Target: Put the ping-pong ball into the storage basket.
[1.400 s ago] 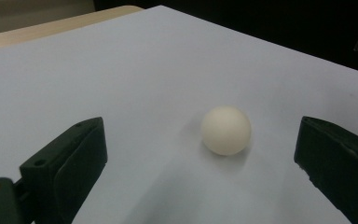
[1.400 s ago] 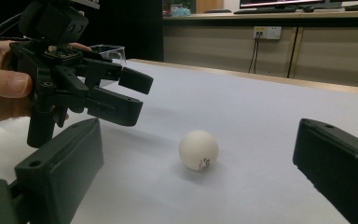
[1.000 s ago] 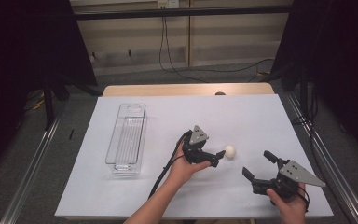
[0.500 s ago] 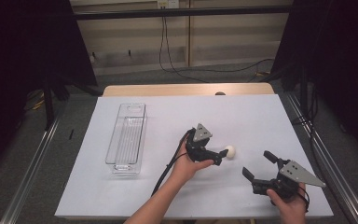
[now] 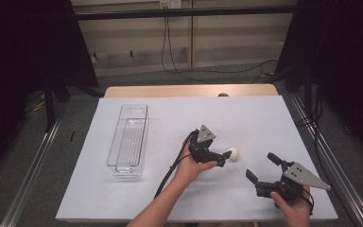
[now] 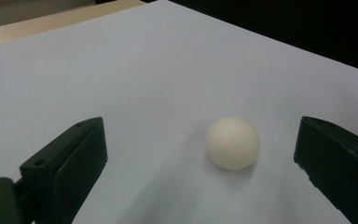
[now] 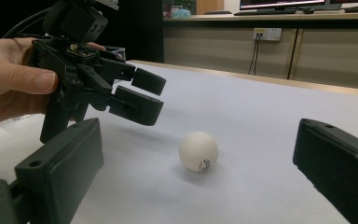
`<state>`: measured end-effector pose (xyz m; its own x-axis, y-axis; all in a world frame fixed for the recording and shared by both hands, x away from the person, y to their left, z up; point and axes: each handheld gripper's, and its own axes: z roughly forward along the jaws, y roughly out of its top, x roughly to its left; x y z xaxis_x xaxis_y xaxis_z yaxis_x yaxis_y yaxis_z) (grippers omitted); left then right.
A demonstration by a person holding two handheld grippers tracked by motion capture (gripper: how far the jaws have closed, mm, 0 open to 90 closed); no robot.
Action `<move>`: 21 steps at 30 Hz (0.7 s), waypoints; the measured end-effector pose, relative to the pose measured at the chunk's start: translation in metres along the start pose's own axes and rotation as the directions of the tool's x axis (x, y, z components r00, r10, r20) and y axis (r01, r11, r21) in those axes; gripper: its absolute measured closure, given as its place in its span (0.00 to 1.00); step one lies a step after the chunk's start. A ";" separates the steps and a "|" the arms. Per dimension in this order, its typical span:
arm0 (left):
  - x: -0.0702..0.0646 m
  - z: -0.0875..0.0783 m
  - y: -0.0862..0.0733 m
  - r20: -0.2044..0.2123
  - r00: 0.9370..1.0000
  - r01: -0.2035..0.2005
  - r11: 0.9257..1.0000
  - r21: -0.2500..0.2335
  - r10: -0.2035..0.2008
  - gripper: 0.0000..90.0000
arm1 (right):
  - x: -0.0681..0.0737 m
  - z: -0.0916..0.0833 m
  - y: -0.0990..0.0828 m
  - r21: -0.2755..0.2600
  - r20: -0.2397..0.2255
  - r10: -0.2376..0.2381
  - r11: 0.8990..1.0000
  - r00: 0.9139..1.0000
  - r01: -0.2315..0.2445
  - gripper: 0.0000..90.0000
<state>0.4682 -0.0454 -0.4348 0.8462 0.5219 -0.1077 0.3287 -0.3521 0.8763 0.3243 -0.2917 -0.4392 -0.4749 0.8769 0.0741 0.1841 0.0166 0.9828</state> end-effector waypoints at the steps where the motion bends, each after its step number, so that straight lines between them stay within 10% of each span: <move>1: 0.000 0.000 0.000 0.004 1.000 0.000 1.000 -0.007 0.000 0.03 | 0.000 0.000 0.000 -0.002 0.001 0.003 1.000 1.000 -0.003 0.01; 21: -0.003 0.010 0.006 0.005 1.000 -0.014 1.000 0.025 0.014 0.03 | 0.000 -0.001 0.000 -0.002 0.001 0.008 1.000 1.000 -0.008 0.01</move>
<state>0.4722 -0.0570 -0.4343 0.8525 0.5135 -0.0977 0.3273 -0.3788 0.8657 0.3236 -0.2917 -0.4387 -0.4729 0.8773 0.0815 0.1859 0.0089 0.9825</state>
